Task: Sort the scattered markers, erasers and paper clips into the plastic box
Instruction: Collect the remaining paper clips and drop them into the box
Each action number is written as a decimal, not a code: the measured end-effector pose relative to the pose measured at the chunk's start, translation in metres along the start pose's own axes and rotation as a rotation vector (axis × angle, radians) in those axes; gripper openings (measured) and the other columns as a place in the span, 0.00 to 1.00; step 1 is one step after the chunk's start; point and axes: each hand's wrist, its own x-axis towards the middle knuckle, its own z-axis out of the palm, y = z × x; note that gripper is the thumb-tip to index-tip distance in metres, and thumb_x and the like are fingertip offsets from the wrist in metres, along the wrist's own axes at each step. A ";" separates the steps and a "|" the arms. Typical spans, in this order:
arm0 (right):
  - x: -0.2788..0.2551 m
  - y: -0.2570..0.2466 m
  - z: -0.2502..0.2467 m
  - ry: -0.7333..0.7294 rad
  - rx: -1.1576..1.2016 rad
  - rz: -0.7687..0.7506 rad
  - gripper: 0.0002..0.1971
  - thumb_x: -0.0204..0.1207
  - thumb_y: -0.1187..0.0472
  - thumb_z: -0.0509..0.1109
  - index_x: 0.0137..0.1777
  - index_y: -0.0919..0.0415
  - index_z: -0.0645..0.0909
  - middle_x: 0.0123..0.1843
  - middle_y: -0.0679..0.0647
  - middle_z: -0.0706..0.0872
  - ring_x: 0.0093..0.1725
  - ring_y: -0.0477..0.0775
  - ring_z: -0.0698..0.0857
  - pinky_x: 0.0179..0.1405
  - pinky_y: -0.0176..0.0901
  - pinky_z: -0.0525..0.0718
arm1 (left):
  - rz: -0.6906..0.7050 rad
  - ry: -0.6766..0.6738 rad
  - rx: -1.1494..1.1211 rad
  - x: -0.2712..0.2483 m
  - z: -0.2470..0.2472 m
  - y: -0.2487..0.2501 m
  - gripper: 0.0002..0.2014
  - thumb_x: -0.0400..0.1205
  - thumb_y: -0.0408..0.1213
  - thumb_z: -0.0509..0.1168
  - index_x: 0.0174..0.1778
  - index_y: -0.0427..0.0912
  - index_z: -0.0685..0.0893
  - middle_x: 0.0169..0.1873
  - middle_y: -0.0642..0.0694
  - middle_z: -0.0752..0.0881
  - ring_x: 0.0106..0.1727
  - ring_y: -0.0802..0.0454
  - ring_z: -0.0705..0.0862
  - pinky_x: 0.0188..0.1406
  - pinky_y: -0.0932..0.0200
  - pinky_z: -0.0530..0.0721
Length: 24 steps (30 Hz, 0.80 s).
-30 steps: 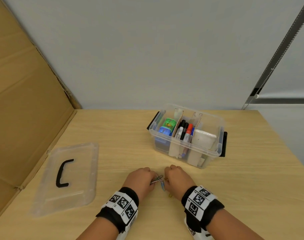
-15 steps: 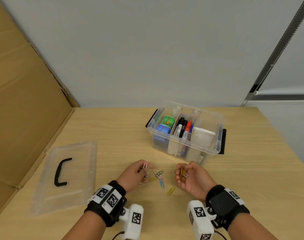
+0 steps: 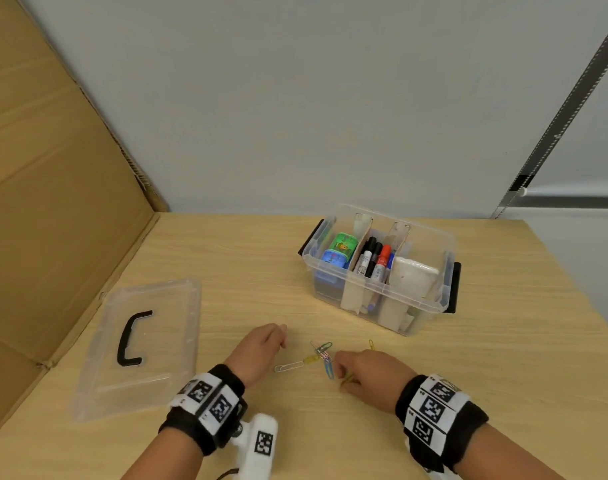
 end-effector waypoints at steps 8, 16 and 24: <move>0.003 0.002 0.010 0.018 0.179 0.034 0.04 0.82 0.59 0.55 0.46 0.56 0.68 0.40 0.51 0.76 0.38 0.51 0.74 0.38 0.40 0.72 | 0.105 -0.066 0.714 -0.006 0.004 -0.006 0.09 0.88 0.43 0.50 0.49 0.44 0.71 0.40 0.45 0.81 0.40 0.49 0.78 0.39 0.57 0.72; 0.011 0.010 0.001 0.166 0.946 0.247 0.09 0.82 0.62 0.58 0.39 0.57 0.69 0.31 0.49 0.80 0.22 0.43 0.69 0.23 0.35 0.71 | 0.019 -0.164 0.943 -0.005 0.019 -0.007 0.12 0.87 0.38 0.49 0.62 0.38 0.69 0.46 0.41 0.81 0.42 0.46 0.77 0.41 0.56 0.72; 0.018 -0.017 0.010 0.122 0.300 0.208 0.09 0.82 0.52 0.59 0.54 0.56 0.67 0.38 0.48 0.78 0.31 0.44 0.74 0.33 0.38 0.73 | 0.092 -0.076 0.341 -0.003 0.004 -0.014 0.11 0.88 0.38 0.49 0.38 0.43 0.66 0.30 0.50 0.69 0.30 0.58 0.67 0.30 0.64 0.65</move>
